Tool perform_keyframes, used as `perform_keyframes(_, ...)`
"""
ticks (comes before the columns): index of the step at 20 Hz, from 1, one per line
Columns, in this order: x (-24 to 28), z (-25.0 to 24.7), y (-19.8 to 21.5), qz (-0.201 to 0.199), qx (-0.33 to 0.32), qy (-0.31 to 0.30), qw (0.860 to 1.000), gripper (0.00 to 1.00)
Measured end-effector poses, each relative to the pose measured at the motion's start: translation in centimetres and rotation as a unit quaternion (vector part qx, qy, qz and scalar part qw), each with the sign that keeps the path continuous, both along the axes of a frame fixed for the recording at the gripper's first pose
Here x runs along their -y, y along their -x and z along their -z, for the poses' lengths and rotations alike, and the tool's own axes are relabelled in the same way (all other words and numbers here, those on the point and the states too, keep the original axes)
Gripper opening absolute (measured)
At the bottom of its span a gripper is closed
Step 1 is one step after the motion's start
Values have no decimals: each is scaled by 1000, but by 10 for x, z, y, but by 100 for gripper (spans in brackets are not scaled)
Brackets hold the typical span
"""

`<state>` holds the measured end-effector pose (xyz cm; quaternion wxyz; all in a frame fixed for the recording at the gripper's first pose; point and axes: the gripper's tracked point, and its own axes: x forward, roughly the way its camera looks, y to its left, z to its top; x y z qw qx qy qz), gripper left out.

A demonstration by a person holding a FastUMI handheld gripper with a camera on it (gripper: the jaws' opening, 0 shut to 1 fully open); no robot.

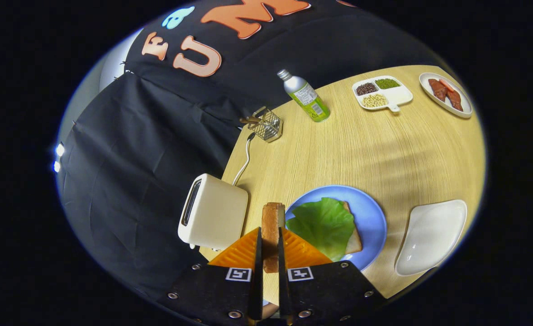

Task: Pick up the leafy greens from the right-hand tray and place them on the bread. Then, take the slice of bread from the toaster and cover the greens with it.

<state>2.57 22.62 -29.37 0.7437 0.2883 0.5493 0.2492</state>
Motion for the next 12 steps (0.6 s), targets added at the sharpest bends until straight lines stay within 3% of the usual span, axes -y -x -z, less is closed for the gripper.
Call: perform_keyframes(12, 35, 58, 3, 44, -38, -9, 998, 15)
